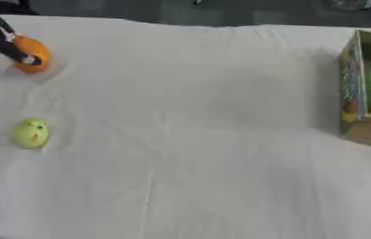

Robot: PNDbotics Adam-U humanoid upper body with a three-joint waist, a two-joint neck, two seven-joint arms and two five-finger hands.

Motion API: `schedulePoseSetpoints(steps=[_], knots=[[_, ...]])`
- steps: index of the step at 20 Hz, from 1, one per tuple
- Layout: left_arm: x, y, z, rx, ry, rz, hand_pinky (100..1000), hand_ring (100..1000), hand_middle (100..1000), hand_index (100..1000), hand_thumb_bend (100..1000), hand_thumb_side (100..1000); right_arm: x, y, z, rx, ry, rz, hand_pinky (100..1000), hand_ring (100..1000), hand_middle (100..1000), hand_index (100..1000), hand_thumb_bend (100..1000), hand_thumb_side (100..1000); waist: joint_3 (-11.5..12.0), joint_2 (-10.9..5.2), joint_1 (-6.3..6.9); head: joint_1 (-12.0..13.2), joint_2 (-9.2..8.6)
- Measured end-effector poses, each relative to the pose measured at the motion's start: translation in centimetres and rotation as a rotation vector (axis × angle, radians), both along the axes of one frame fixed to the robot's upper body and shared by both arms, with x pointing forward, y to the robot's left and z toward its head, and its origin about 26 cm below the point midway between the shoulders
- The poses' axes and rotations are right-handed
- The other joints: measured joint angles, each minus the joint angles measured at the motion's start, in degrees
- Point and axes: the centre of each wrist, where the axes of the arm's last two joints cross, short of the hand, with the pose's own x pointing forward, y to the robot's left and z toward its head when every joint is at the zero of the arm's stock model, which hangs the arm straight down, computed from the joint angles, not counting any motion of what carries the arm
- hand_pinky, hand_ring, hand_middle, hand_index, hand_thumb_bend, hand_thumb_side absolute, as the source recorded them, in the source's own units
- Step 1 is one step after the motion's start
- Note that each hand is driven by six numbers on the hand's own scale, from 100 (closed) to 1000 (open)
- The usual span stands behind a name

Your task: Pick up the objects with one hand, pass them to the other hand, and then place them into the box on the other side of the table.

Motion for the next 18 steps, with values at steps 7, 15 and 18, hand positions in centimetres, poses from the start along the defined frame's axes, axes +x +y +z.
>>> schedulePoseSetpoints(steps=[7, 15, 18], knots=[[0.1, 0.2, -0.8, -0.016, 0.0, 0.049, 767, 801, 739, 816, 553, 223, 0.0, 0.1, -0.1, -0.003, 0.0, -0.002, 1000, 1000, 834, 973, 100, 479, -0.13, 0.23, -0.02, 0.57, -0.03], [0.2, 0.2, -1.4, -0.019, 0.05, 0.076, 758, 796, 732, 759, 436, 145, 0.1, 0.1, -0.2, -0.001, 0.002, -0.003, 1000, 1000, 831, 980, 100, 485, -0.13, 0.23, -0.01, 2.67, -0.03], [0.2, 0.2, -1.4, -0.018, 0.051, 0.084, 730, 775, 697, 695, 345, 100, 0.1, 0.1, -0.2, -0.001, 0.002, -0.003, 1000, 1000, 831, 983, 100, 486, -0.19, 0.23, -0.01, 2.99, -0.03]])
